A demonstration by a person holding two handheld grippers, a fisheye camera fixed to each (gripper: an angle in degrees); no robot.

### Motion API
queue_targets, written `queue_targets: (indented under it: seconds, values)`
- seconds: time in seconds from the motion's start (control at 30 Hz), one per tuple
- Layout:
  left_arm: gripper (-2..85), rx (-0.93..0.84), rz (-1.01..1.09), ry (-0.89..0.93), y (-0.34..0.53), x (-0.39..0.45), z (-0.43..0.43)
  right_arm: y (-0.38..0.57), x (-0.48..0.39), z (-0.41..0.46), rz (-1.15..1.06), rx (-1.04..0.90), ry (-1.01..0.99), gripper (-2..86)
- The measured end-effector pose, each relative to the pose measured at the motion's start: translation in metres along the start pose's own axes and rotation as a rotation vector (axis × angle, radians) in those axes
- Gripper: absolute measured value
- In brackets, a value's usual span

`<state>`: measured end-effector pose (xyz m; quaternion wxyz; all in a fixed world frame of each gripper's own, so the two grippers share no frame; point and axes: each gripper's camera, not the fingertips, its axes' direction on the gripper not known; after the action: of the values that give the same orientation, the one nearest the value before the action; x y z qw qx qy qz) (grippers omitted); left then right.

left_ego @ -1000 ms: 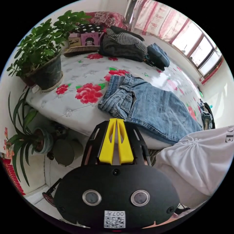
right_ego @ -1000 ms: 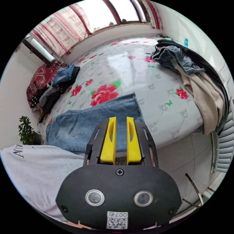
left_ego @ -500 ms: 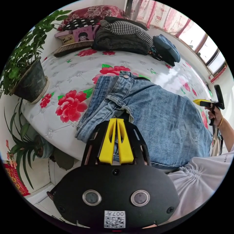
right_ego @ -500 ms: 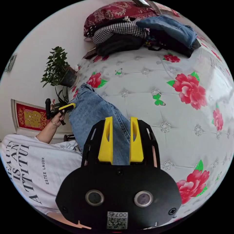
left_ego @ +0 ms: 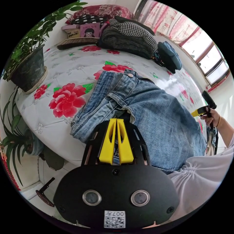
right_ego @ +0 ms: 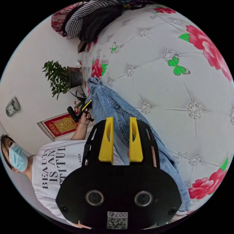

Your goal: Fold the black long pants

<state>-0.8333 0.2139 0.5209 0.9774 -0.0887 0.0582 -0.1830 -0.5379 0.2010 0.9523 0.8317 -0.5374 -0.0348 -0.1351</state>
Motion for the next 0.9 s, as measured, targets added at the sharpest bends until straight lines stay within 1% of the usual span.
queue_targets:
  seconds: [0.03,0.07,0.1,0.13,0.27,0.33,0.37,0.47,0.57,0.67,0.77,0.8,0.83,0.87,0.9]
  values:
    - [-1.0,0.002,-0.005,0.009,0.0,-0.001,0.001,-0.015,0.011,0.012,0.083,-0.062,-0.055,9.1]
    - [-1.0,0.005,-0.011,0.018,0.001,-0.002,0.002,-0.021,0.016,0.02,0.115,-0.103,-0.097,9.3]
    - [-1.0,0.006,-0.013,0.019,0.001,-0.002,0.002,-0.032,0.022,0.035,0.164,-0.167,-0.191,9.8]
    - [-1.0,0.009,-0.013,0.017,0.001,-0.001,0.003,-0.04,0.025,0.046,0.201,-0.19,-0.263,10.2]
    - [-1.0,0.028,-0.013,0.0,0.004,0.003,0.006,-0.063,0.031,0.054,0.297,-0.104,-0.319,10.8]
    - [-1.0,0.033,-0.019,-0.001,0.004,0.004,0.007,-0.077,0.032,0.046,0.316,0.007,-0.451,10.5]
    - [-1.0,0.035,-0.021,-0.003,0.004,0.005,0.008,-0.081,0.03,0.043,0.305,0.029,-0.482,10.4]
    - [-1.0,0.037,-0.012,-0.007,0.004,0.007,0.01,-0.094,0.02,0.041,0.271,0.04,-0.407,8.4]
    - [-1.0,0.038,-0.008,-0.003,0.004,0.008,0.011,-0.096,0.017,0.037,0.277,0.07,-0.396,5.9]
    - [-1.0,0.046,-0.027,0.027,0.003,0.004,0.014,-0.096,0.017,0.006,0.25,0.131,-0.398,3.3]
    - [-1.0,0.043,-0.026,0.035,0.0,0.005,0.017,-0.09,0.015,-0.024,0.259,0.209,-0.359,1.0]
    - [-1.0,0.044,-0.027,0.037,0.0,0.005,0.017,-0.079,0.016,-0.044,0.25,0.338,-0.382,0.5]
    - [-1.0,0.048,-0.034,0.042,0.001,0.005,0.018,-0.065,0.02,-0.064,0.243,0.468,-0.451,0.2]
    - [-1.0,0.049,-0.039,0.046,0.001,0.005,0.018,-0.06,0.019,-0.071,0.234,0.501,-0.466,0.2]
    - [-1.0,0.049,-0.04,0.047,0.001,0.005,0.018,-0.053,0.009,-0.081,0.199,0.507,-0.435,0.1]
